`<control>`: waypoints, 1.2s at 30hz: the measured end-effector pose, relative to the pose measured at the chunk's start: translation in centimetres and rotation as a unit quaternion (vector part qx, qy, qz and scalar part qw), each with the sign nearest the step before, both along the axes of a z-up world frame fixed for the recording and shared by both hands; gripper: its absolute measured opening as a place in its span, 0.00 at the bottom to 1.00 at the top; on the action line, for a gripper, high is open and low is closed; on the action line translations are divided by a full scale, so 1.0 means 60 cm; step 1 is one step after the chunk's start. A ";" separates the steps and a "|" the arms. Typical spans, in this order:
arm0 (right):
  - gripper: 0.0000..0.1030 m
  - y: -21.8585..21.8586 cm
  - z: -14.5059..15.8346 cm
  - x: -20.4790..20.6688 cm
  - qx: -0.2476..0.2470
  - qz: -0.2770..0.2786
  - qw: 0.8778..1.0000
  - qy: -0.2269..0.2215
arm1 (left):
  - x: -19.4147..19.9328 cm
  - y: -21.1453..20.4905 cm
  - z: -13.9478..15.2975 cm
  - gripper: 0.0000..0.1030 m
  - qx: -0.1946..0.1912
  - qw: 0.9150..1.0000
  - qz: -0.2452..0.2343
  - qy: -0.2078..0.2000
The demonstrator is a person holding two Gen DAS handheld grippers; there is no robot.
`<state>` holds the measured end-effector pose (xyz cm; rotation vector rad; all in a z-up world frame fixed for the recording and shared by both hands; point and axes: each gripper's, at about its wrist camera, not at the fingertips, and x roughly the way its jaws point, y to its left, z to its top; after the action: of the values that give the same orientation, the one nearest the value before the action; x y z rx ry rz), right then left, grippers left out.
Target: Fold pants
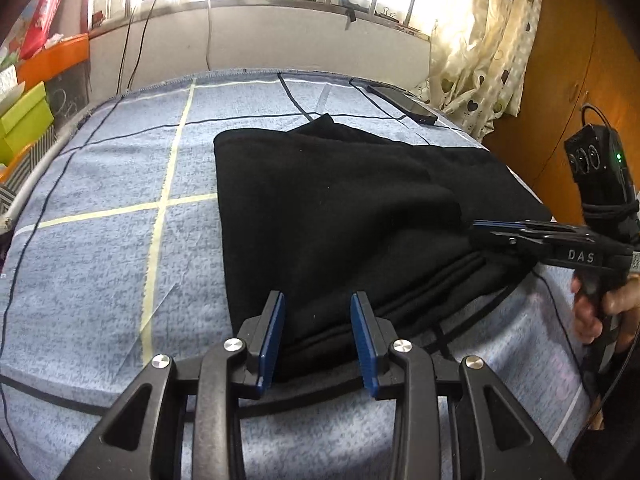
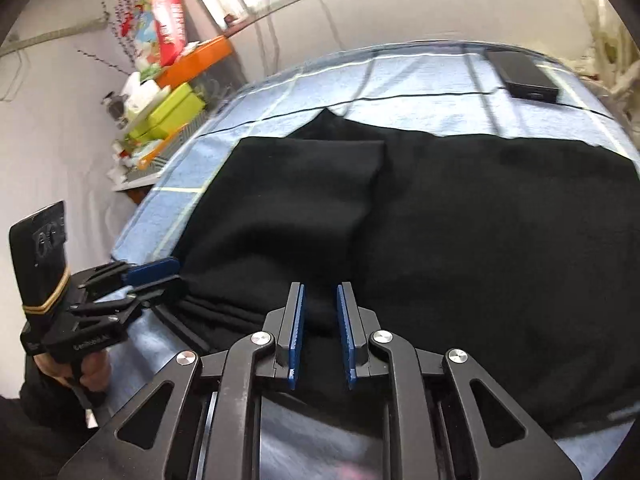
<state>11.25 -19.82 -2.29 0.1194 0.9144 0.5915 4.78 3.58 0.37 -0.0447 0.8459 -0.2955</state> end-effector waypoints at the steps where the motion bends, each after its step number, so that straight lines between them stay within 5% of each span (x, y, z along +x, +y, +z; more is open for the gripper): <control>1: 0.17 -0.009 0.000 -0.006 0.001 -0.006 1.000 -0.003 | -0.001 -0.001 0.002 0.36 0.000 1.000 0.004 -0.001; 4: 0.21 -0.053 0.006 -0.031 -0.008 -0.043 0.999 -0.019 | 0.004 -0.001 0.014 0.36 -0.014 1.000 0.019 -0.003; 8: 0.47 -0.117 0.019 -0.061 0.019 -0.087 0.996 -0.023 | 0.013 -0.007 0.018 0.36 -0.014 1.000 0.022 -0.011; 15: 0.48 -0.191 0.012 -0.095 0.038 -0.151 0.988 -0.008 | 0.009 -0.017 0.002 0.36 -0.002 1.000 0.025 -0.007; 25: 0.54 -0.286 -0.008 -0.097 0.099 -0.258 0.961 0.030 | 0.005 -0.030 0.001 0.36 0.004 1.000 0.021 -0.010; 36: 0.60 -0.296 -0.009 -0.064 0.134 -0.296 0.945 0.039 | 0.008 -0.029 -0.001 0.36 0.000 1.000 0.021 -0.010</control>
<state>7.44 -37.58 -2.83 0.6447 0.8158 0.1436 5.27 1.82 0.32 -0.0586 0.8244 -0.2559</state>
